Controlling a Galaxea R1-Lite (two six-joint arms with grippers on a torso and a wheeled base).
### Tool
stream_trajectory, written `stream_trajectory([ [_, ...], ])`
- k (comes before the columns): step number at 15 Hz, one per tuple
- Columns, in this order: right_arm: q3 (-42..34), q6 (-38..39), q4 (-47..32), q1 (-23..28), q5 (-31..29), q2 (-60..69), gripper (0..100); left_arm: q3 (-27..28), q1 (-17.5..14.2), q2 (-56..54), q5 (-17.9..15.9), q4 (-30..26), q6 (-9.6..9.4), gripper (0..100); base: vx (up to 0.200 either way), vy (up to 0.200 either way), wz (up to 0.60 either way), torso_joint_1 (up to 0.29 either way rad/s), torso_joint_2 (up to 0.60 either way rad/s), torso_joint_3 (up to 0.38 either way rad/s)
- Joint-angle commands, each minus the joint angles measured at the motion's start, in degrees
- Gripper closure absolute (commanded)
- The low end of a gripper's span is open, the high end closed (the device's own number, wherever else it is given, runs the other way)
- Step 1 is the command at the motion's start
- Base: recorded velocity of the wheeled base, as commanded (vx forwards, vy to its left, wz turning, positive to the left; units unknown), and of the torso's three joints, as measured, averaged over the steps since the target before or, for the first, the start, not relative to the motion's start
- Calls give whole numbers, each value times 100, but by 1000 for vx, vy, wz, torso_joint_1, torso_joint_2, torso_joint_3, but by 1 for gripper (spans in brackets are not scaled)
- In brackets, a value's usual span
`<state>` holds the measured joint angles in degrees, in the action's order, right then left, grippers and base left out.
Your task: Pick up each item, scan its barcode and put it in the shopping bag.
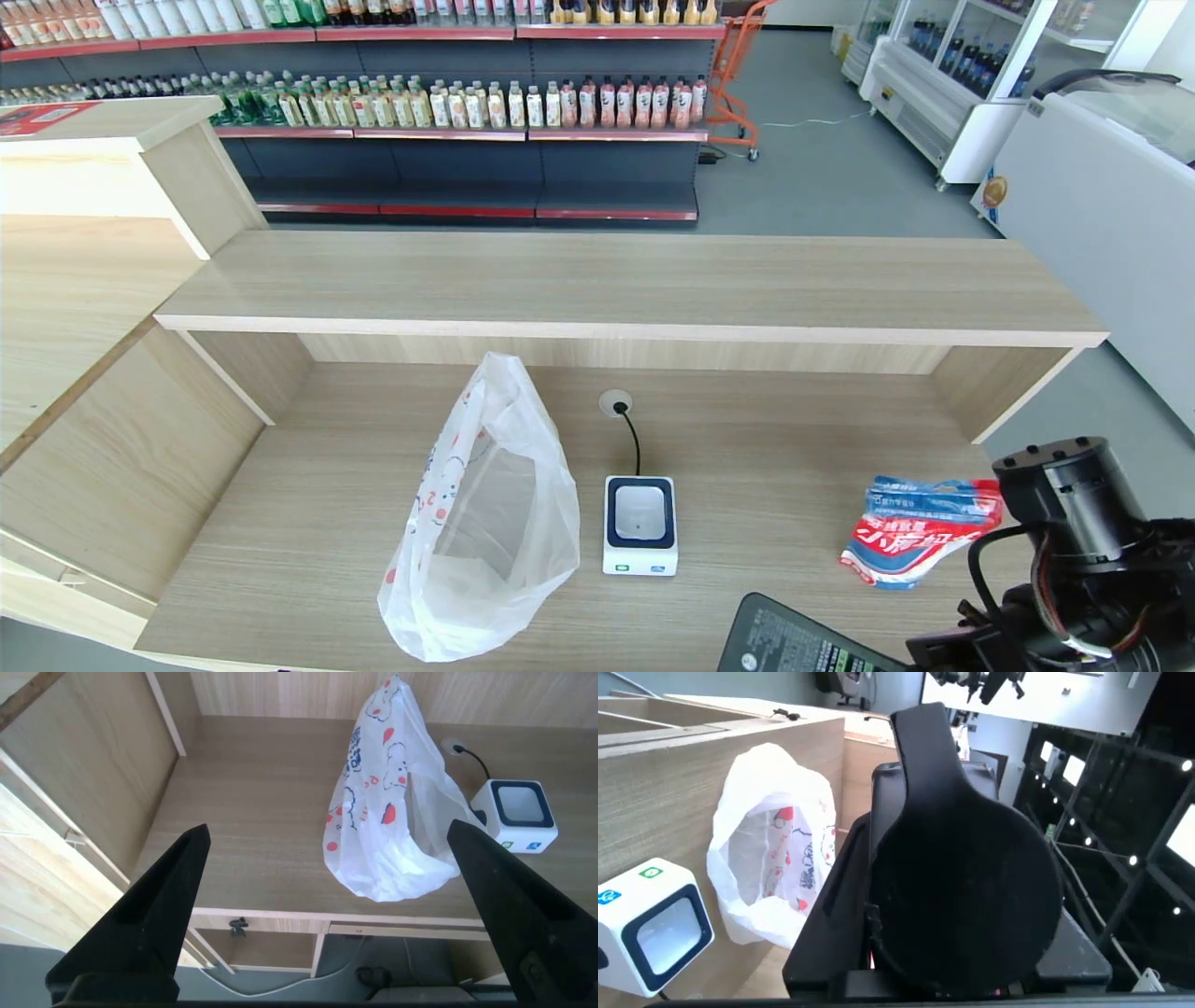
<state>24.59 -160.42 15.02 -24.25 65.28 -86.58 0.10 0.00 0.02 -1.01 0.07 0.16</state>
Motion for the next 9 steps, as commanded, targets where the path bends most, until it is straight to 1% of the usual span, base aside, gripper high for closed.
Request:
stream_trajectory([
  [1, -68, -455, 10, -1, 2, 36, 100, -1, 0, -2, -4, 1, 2, 0, 0, 0, 0, 0, 0, 0],
  [9, -139, -429, -17, -1, 2, 80, 100, -1, 0, -2, -4, 1, 2, 0, 0, 0, 0, 0, 0, 0],
])
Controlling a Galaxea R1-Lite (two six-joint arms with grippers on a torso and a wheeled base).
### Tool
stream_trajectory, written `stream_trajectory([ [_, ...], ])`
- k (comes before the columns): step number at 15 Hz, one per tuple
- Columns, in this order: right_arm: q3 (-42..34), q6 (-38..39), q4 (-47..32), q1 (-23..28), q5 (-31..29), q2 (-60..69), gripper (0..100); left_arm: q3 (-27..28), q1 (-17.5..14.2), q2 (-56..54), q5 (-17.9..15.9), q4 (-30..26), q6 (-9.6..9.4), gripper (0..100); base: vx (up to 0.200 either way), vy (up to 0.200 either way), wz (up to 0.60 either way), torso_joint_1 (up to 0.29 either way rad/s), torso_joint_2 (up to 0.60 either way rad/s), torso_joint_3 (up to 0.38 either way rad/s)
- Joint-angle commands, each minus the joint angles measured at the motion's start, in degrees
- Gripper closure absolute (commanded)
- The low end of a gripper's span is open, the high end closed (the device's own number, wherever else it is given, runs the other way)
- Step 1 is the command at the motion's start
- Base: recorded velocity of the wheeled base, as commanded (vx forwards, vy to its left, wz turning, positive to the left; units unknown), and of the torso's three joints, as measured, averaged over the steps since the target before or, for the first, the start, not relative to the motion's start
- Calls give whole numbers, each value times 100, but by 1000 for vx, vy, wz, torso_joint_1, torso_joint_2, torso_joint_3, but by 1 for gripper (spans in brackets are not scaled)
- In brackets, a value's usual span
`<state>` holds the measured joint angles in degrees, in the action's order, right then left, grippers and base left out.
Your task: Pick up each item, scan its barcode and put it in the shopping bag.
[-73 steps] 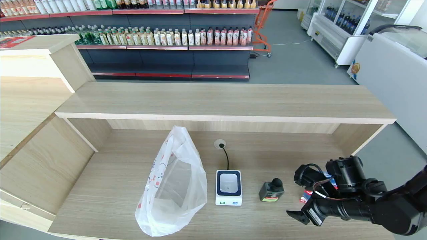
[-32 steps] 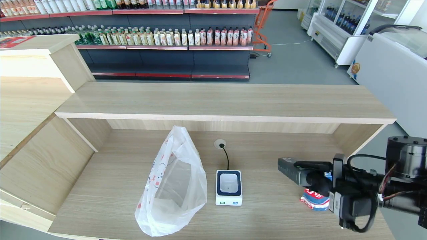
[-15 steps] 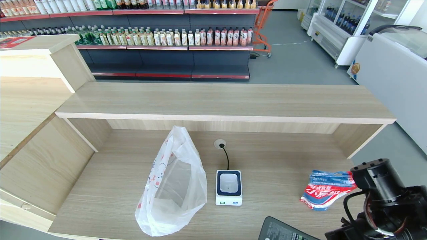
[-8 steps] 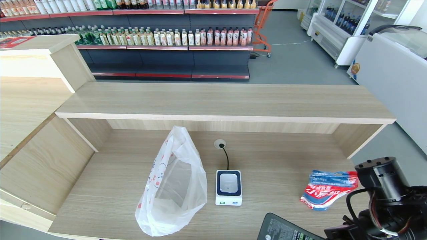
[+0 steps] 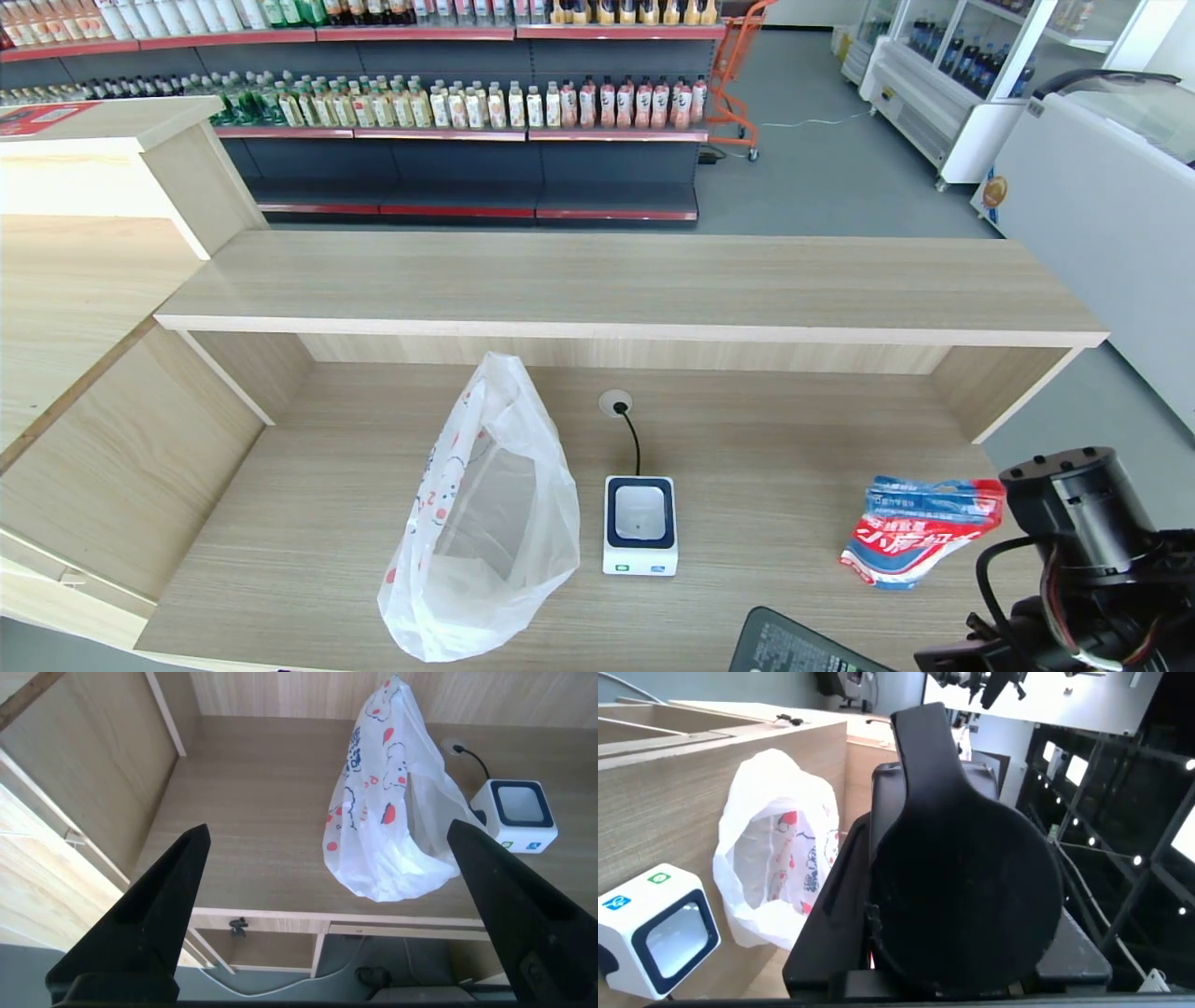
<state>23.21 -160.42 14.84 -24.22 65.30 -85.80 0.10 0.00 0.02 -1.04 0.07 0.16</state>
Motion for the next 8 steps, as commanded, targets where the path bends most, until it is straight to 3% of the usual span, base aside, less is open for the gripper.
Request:
stream_trajectory([
  [1, -10, -429, -7, -4, 0, -16, 100, -1, 0, -2, -2, 1, 2, 0, 0, 0, 0, 0, 0, 0],
  [8, -124, -429, -16, -4, 0, 10, 100, -1, 0, -2, -2, 1, 2, 0, 0, 0, 0, 0, 0, 0],
])
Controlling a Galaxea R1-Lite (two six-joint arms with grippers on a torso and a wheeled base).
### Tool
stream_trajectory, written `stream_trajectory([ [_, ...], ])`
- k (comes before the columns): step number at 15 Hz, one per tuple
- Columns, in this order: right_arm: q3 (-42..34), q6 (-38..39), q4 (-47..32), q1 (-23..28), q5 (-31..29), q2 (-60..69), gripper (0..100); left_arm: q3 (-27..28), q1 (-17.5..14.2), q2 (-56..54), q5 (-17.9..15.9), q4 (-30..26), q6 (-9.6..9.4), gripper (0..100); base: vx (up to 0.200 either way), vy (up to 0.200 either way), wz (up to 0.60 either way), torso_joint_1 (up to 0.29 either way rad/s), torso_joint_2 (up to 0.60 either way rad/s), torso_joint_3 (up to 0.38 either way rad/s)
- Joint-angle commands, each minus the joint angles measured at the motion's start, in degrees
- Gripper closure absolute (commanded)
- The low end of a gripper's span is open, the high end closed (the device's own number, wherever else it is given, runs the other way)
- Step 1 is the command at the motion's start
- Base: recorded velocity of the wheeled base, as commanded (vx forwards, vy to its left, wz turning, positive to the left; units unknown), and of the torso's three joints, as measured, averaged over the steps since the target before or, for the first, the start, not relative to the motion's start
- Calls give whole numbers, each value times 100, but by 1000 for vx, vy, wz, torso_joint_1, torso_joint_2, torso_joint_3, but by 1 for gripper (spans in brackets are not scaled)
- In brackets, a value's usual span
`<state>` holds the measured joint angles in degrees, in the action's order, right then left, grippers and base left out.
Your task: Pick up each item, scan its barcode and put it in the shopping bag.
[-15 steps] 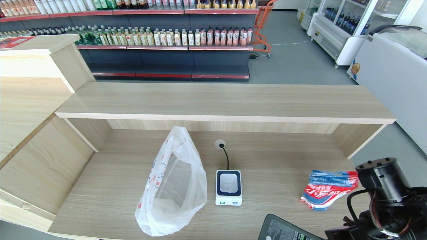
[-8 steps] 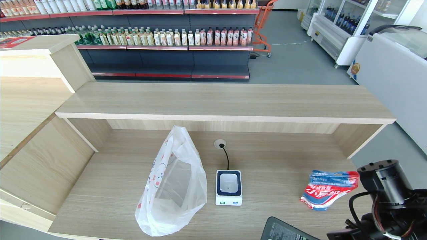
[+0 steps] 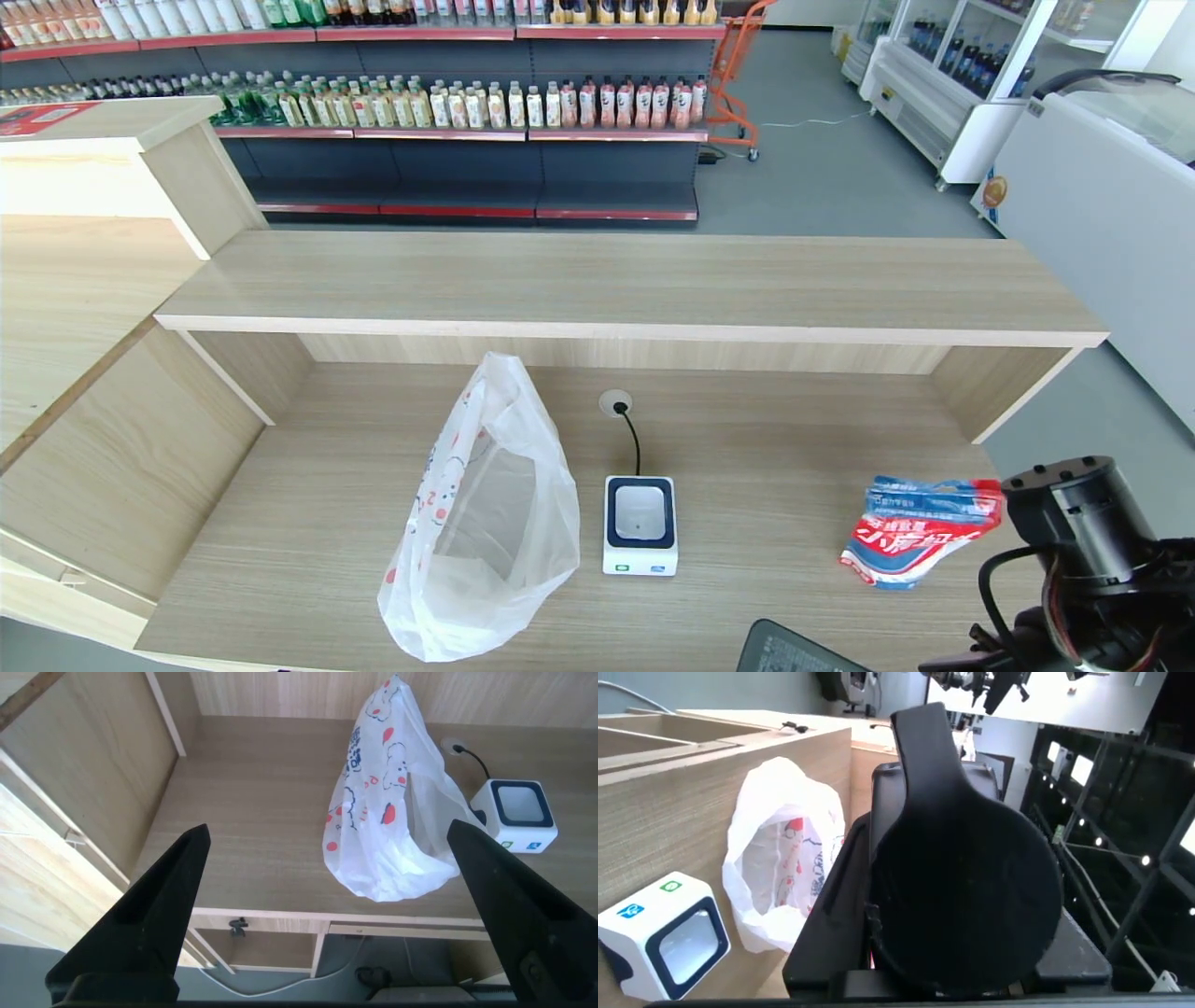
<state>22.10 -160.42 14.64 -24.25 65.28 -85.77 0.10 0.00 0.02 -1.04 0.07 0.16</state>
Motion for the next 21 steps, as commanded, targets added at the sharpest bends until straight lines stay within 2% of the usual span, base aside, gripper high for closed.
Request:
stream_trajectory([
  [1, -13, -332, -5, 52, 2, 8, 100, -1, 0, -2, 7, 1, 2, 0, 0, 0, 0, 0, 0, 0],
  [2, -39, 19, -40, 210, -7, 17, 100, -1, 0, -2, 7, 1, 2, 0, 0, 0, 0, 0, 0, 0],
  [4, 31, 995, -14, 1133, -24, 228, 100, -1, 0, -2, -2, 1, 2, 0, 0, 0, 0, 0, 0, 0],
  [5, -4, 2269, -58, 2433, -94, 456, 100, -1, 0, -2, -2, 1, 2, 0, 0, 0, 0, 0, 0, 0],
  [6, -13, 3236, -181, 2934, -305, 729, 100, -1, 0, -2, 7, 1, 2, 0, 0, 0, 0, 0, 0, 0],
  [8, 119, 4932, -181, 3471, -587, 1203, 100, -1, 0, -2, -2, 1, 2, 0, 0, 0, 0, 0, 0, 0],
  [11, 128, 7534, -234, 3479, -551, 1318, 100, -1, 0, -2, -2, 1, 2, 0, 0, 0, 0, 0, 0, 0],
  [12, 145, 8175, -216, 3479, -551, 1318, 100, -1, 0, -2, 7, 1, 2, 0, 0, 0, 0, 0, 0, 0],
  [13, 391, 10285, -198, 3479, -639, 1300, 100, -1, 0, -2, -2, 1, 2, 0, 0, 0, 0, 0, 0, 0],
  [14, 594, 11893, -198, 3479, -762, 1309, 100, -1, 0, -2, -2, 1, 2, 0, 0, 0, 0, 0, 0, 0],
  [15, 699, 12834, -198, 3471, -859, 1300, 100, -1, 0, -2, -2, 1, 2, 0, 0, 0, 0, 0, 0, 0],
  [16, 778, 14504, -207, 3356, -1334, 1221, 100, -1, 0, -2, -2, 1, 2, 0, 0, 0, 0, 0, 0, 0],
  [17, 840, 15541, -190, 3181, -1589, 966, 100, -1, 0, -2, -2, 1, 2, 0, 0, 0, 0, 0, 0, 0],
  [18, 945, 16296, -181, 3110, -1615, 755, 100, -1, 0, -2, 7, 1, 2, 0, 0, 0, 0, 0, 0, 0],
  [19, 954, 16340, -181, 3101, -1615, 746, 100, -1, 0, -2, -2, 1, 2, 0, 0, 0, 0, 0, 0, 0],
  [20, 1007, 17131, -190, 2908, -1615, 570, 100, -1, 0, -2, -2, 1, 2, 0, 0, 0, 0, 0, 0, 0],
  [21, 980, 17351, -198, 2759, -1615, 562, 100, -1, 0, -2, -2, 1, 2, 0, 0, 0, 0, 0, 0, 0],
])
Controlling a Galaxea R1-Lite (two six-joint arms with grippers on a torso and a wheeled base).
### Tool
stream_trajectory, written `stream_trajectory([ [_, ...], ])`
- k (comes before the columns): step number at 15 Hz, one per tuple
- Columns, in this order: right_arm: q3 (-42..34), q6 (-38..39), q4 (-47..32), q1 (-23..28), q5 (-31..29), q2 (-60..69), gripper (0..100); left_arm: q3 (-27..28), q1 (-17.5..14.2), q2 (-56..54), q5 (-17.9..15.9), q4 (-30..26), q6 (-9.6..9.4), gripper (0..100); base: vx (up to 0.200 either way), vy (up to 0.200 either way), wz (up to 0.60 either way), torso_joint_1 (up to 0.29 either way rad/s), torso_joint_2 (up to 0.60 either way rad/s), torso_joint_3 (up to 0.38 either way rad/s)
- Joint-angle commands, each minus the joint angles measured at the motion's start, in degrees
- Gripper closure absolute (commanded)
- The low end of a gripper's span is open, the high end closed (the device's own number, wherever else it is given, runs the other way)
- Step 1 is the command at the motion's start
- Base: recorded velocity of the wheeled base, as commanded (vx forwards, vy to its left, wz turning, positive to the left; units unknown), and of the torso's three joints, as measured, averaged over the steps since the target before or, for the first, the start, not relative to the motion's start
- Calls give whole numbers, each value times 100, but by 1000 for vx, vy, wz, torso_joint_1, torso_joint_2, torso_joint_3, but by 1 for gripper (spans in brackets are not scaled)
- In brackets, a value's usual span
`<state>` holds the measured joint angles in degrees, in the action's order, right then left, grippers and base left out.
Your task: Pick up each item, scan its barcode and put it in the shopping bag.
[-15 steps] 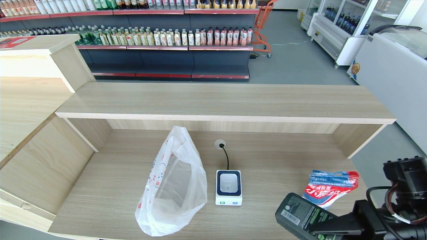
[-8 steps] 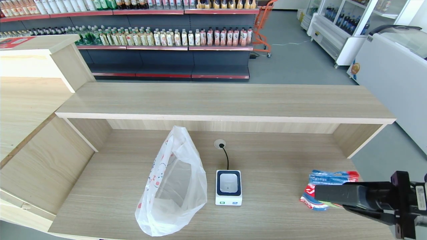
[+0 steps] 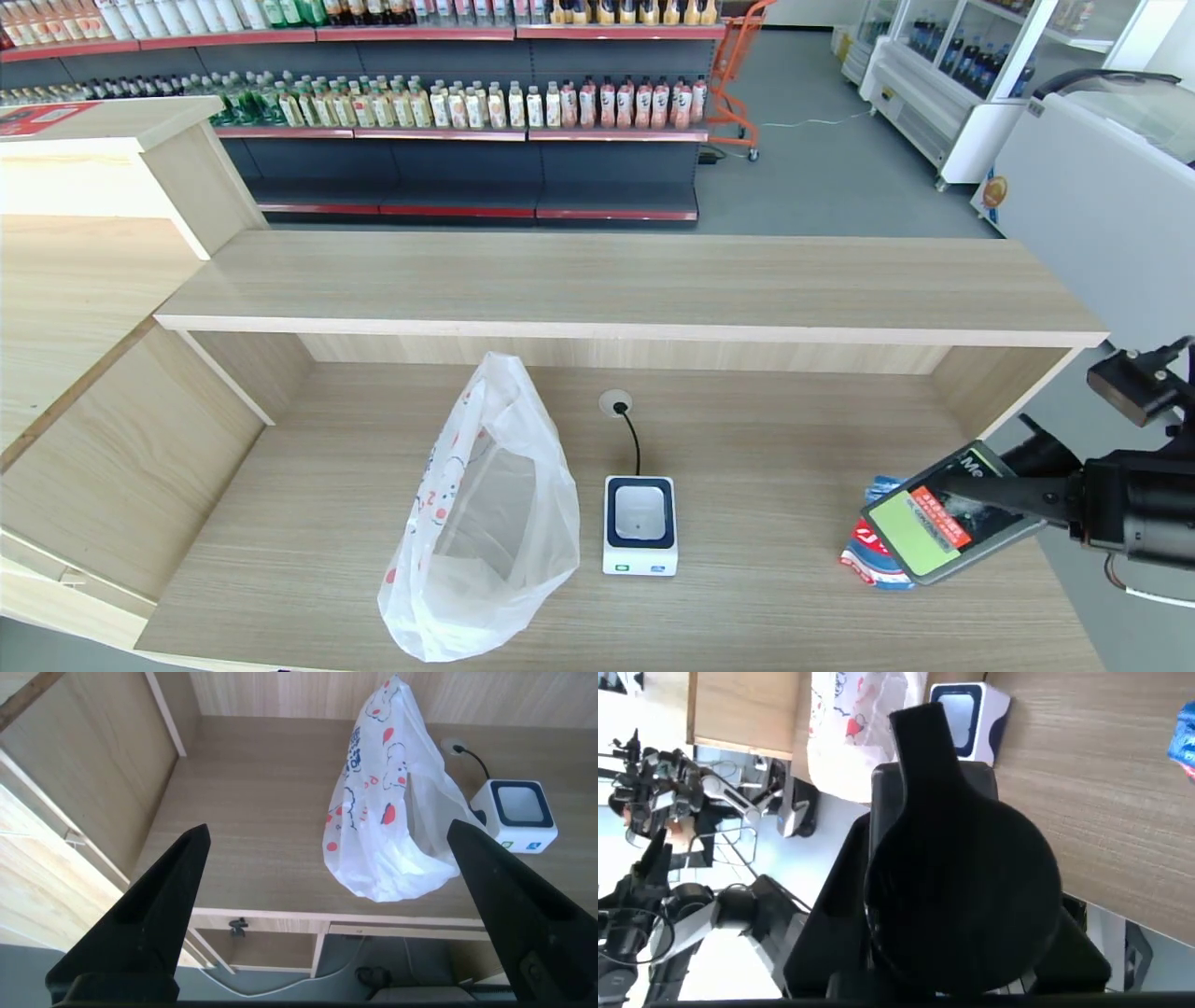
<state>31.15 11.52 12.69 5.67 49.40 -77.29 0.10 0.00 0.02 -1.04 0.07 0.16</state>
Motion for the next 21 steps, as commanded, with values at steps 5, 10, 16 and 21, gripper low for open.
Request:
stream_trajectory([
  [5, 23, 193, -39, -523, -44, -313, 100, -1, 0, -2, -2, 1, 2, 0, 0, 0, 0, 0, 0, 0],
  [10, 23, 509, -21, -514, -229, -287, 100, -1, 0, -2, 7, 1, 19, 0, 0, 120, 0, 1, 0, 0],
  [16, 49, 465, 23, -611, -826, -498, 100, -1, 0, -2, 7, 1, 2, 0, 0, 133, 0, 2, 2, 4],
  [21, 67, -1117, 489, -883, -1134, -1684, 100, -1, 0, -2, 7, 1, 2, 0, 0, 0, 0, 0, 0, 0],
])
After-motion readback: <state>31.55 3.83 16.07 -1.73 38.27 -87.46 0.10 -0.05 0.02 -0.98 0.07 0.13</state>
